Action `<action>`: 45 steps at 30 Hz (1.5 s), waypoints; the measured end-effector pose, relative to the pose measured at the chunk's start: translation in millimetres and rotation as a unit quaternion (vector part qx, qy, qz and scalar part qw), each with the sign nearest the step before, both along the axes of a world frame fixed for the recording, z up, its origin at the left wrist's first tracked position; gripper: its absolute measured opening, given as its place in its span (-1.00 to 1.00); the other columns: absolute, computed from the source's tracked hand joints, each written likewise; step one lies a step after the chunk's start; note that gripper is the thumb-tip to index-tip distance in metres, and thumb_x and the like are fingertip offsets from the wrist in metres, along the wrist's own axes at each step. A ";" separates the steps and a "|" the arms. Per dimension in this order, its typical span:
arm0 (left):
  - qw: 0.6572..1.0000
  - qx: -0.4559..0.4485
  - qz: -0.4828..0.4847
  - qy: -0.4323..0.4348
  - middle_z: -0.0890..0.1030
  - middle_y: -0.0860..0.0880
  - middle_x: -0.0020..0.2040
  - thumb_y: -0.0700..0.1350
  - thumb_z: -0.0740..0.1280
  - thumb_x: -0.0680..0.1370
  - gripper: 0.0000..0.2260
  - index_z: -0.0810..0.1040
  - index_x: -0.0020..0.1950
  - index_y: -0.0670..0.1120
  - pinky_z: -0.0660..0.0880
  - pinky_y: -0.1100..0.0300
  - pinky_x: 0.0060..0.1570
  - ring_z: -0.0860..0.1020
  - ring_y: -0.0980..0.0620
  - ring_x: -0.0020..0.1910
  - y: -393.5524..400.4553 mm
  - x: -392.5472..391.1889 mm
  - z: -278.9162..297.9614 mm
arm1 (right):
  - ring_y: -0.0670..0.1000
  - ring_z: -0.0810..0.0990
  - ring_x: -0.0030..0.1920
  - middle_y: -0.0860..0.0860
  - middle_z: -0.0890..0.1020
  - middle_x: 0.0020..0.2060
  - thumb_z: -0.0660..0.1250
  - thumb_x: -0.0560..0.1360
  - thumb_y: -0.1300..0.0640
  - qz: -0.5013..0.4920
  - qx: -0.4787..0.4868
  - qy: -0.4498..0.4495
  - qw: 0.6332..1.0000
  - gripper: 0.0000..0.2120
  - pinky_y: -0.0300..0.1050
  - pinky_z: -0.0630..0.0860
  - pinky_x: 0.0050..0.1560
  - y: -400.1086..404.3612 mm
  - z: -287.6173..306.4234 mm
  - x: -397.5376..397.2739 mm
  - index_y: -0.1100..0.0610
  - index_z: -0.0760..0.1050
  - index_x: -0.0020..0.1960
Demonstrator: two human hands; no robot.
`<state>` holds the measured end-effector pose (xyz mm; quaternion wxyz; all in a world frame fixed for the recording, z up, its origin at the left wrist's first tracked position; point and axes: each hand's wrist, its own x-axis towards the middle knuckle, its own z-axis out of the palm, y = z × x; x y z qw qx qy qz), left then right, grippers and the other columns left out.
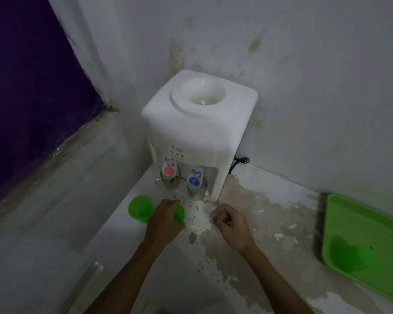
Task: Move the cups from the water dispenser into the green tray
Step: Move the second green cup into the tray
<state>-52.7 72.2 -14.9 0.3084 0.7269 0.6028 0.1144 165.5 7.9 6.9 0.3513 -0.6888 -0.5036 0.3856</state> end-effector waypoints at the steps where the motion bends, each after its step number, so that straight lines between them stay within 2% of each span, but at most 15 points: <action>1: 1.000 0.009 -0.005 0.000 0.46 -0.03 0.35 -0.06 0.51 0.39 -0.38 0.42 0.43 -0.03 0.54 0.07 0.11 0.48 -0.07 0.32 0.3 2.2 2.9 | -0.13 0.53 -0.33 0.01 0.61 -0.33 0.38 0.47 0.27 -0.008 -0.002 0.002 1.000 -0.89 -0.30 0.46 -0.27 -2.2 0.3 1.5 0.07 0.59 -0.11; 6: 0.997 0.020 -0.031 -0.070 0.48 0.02 0.33 -0.01 0.51 0.38 -0.41 0.45 0.39 0.05 0.54 0.04 0.12 0.52 -0.05 0.27 -4.8 30.0 29.3 | -0.17 0.51 -0.37 -0.05 0.57 -0.38 0.36 0.46 0.33 -0.057 -0.010 0.019 0.998 -0.88 -0.33 0.45 -0.29 -23.9 2.6 18.3 0.14 0.60 -0.16; 8: 0.993 0.020 -0.062 -0.097 0.47 0.05 0.33 0.01 0.52 0.38 -0.41 0.45 0.38 0.09 0.53 0.02 0.14 0.50 -0.02 0.27 -12.2 50.5 43.8 | -0.11 0.54 -0.35 -0.04 0.57 -0.39 0.37 0.49 0.28 -0.090 -0.020 0.035 0.995 -0.90 -0.19 0.51 -0.25 -35.9 -1.1 29.3 0.14 0.59 -0.18; 10: 0.987 0.029 -0.100 -0.121 0.47 0.06 0.33 0.01 0.53 0.37 -0.41 0.45 0.38 0.09 0.53 0.03 0.16 0.50 0.02 0.26 -23.4 75.8 58.2 | 0.05 0.61 -0.29 0.09 0.60 -0.35 0.35 0.53 0.19 -0.130 -0.033 0.062 0.989 -0.88 0.03 0.56 -0.22 -49.6 -1.7 41.1 0.18 0.56 -0.17; 11: 0.983 0.035 -0.117 -0.133 0.47 0.07 0.33 0.02 0.53 0.37 -0.41 0.45 0.37 0.10 0.53 0.04 0.16 0.51 0.02 0.25 -29.0 87.3 63.9 | 0.12 0.62 -0.26 0.17 0.62 -0.29 0.32 0.56 0.16 -0.153 -0.042 0.090 0.983 -0.86 0.05 0.57 -0.23 -54.8 0.5 45.2 0.21 0.54 -0.13; 15: 0.968 0.047 -0.182 -0.168 0.46 0.10 0.33 0.04 0.54 0.36 -0.41 0.45 0.36 0.10 0.51 0.16 0.19 0.51 0.09 0.23 -54.4 134.8 79.9 | 0.11 0.64 -0.19 0.16 0.64 -0.09 0.21 0.63 0.02 -0.265 -0.123 0.275 0.916 -0.76 -0.06 0.58 -0.25 -79.2 20.0 65.2 0.19 0.49 0.10; 19: 0.952 0.050 -0.239 -0.187 0.46 0.13 0.29 0.04 0.53 0.38 -0.42 0.46 0.37 0.11 0.31 0.57 0.12 0.44 0.25 0.19 -83.5 180.4 88.6 | 0.16 0.71 -0.05 0.17 0.67 0.09 0.18 0.57 -0.23 -0.293 -0.143 0.420 0.847 -0.50 0.06 0.65 -0.07 -109.4 22.5 97.6 0.12 0.57 0.25; 22: 0.943 0.038 -0.261 -0.203 0.46 0.14 0.28 0.03 0.53 0.37 -0.42 0.46 0.37 0.12 0.39 0.45 0.16 0.44 0.27 0.19 -104.8 208.2 90.4 | 0.17 0.70 0.04 0.22 0.68 0.14 0.21 0.58 -0.18 -0.314 -0.115 0.524 0.783 -0.50 0.09 0.62 0.07 -132.0 31.9 119.7 0.20 0.59 0.24; 26: 0.936 0.041 -0.282 -0.206 0.47 0.15 0.24 0.06 0.54 0.34 -0.42 0.46 0.33 0.17 0.47 0.31 0.17 0.48 0.24 0.18 -129.2 241.0 87.7 | 0.09 0.74 -0.18 0.19 0.74 -0.07 0.22 0.60 -0.09 -0.325 -0.091 0.559 0.758 -0.58 -0.06 0.68 -0.21 -164.2 33.2 155.9 0.24 0.61 0.15; 30: 0.935 0.027 -0.287 -0.205 0.48 0.15 0.21 0.10 0.52 0.34 -0.45 0.50 0.31 0.16 0.53 0.23 0.14 0.50 0.24 0.18 -145.1 268.5 80.5 | 0.09 0.69 -0.05 0.13 0.69 0.06 0.26 0.58 -0.07 -0.342 -0.096 0.461 0.814 -0.62 -0.05 0.64 -0.16 -188.6 29.1 186.8 0.16 0.55 0.25; 32: 0.937 0.020 -0.282 -0.203 0.49 0.13 0.22 0.10 0.50 0.35 -0.48 0.52 0.30 0.14 0.53 0.20 0.16 0.50 0.23 0.19 -149.7 279.6 75.6 | 0.07 0.65 0.02 0.07 0.61 0.15 0.33 0.54 -0.07 -0.374 -0.094 0.357 0.851 -0.67 -0.03 0.62 -0.14 -199.0 24.5 201.9 0.00 0.45 0.26; 34: 0.939 0.013 -0.278 -0.201 0.50 0.10 0.23 0.08 0.50 0.36 -0.51 0.54 0.27 0.12 0.53 0.17 0.16 0.52 0.19 0.20 -156.1 297.7 69.2 | 0.08 0.65 0.06 0.08 0.62 0.19 0.42 0.42 -0.16 -0.378 -0.075 0.230 0.893 -0.61 0.13 0.64 0.01 -215.1 18.9 226.3 -0.13 0.46 0.20; 37: 0.942 -0.011 -0.277 -0.192 0.52 0.10 0.20 0.06 0.49 0.37 -0.57 0.56 0.23 0.12 0.56 0.13 0.13 0.54 0.16 0.16 -163.2 325.5 60.6 | 0.12 0.61 0.12 0.09 0.61 0.17 0.45 0.35 -0.19 -0.339 -0.071 0.055 0.937 -0.48 0.16 0.60 0.14 -237.8 12.2 264.7 -0.09 0.44 0.25; 41: 0.944 -0.035 -0.283 -0.168 0.55 0.05 0.16 0.02 0.49 0.38 -0.60 0.58 0.21 0.08 0.56 0.04 0.14 0.55 0.08 0.15 -165.2 359.3 44.0 | 0.11 0.56 0.10 0.05 0.49 0.17 0.46 0.42 -0.09 -0.317 -0.088 -0.114 0.937 -0.43 0.11 0.59 0.05 -255.9 22.8 306.5 -0.02 0.37 0.36; 45: 0.945 -0.055 -0.284 -0.154 0.55 0.02 0.18 -0.04 0.51 0.41 -0.63 0.57 0.19 0.15 0.55 -0.02 0.18 0.54 0.03 0.18 -163.8 387.9 30.4 | 0.15 0.59 0.04 0.07 0.44 0.22 0.49 0.40 0.04 -0.328 -0.080 -0.192 0.922 -0.36 0.01 0.57 -0.10 -261.1 21.4 344.7 0.00 0.30 0.40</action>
